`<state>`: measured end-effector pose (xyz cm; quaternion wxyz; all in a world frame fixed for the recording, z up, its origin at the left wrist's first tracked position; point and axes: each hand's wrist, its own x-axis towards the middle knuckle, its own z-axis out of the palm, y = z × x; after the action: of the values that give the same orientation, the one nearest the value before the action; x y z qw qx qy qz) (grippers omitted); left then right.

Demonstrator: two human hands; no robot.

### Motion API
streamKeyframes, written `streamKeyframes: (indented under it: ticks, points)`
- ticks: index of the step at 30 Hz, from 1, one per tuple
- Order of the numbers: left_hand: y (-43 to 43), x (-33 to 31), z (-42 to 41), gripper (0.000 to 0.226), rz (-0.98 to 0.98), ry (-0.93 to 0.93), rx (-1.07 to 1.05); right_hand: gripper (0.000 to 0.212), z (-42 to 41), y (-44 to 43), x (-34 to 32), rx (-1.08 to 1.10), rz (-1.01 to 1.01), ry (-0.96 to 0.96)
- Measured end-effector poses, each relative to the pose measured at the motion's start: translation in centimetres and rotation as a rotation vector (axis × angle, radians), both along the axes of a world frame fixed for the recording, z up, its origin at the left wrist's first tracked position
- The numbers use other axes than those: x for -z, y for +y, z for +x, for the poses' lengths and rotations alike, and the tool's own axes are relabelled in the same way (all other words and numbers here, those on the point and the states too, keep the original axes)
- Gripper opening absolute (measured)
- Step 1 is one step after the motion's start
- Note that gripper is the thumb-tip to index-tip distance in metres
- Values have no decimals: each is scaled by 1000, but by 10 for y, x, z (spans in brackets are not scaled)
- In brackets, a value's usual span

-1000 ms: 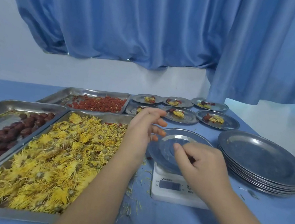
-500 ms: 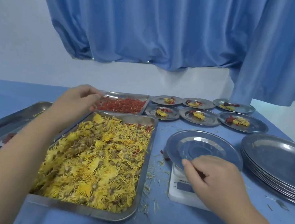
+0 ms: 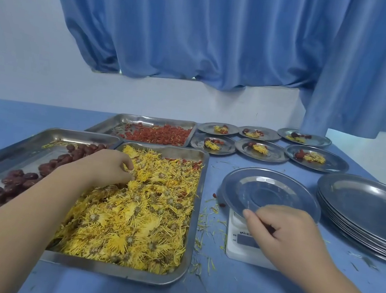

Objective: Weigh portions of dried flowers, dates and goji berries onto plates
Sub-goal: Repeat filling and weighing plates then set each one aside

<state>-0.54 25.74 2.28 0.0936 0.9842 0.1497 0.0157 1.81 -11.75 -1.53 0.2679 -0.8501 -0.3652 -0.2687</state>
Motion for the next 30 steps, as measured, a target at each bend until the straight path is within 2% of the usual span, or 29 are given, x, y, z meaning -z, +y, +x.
streamKeyframes:
  ticks: [4, 6, 13, 19, 21, 24, 27, 30]
  points:
    - [-2, 1, 3, 26, 104, -17, 26, 49, 1, -2, 1, -4, 16, 50]
    - [-1, -2, 1, 22, 40, -85, 37, 49, 2, -2, 2, -9, 24, 59]
    - [-4, -14, -13, 11, -490, -328, 43, 49, 2, -3, 3, -24, 34, 52]
    - [-20, -20, -9, 13, -1065, -297, 59, 51, 0, -3, 0, -34, 52, 36]
    - [-32, -22, -5, 15, -1177, -267, 100, 50, 0, -4, -2, -20, 56, 38]
    - [-58, -23, 3, 27, -1173, -210, 191, 51, 3, -8, -4, 12, 85, 37]
    - [-91, -24, 17, 13, -1133, -171, 230, 54, 8, -15, -8, 65, 158, 49]
    - [-133, -23, 34, 7, -1209, -176, 258, 53, 14, -23, -9, 101, 247, 75]
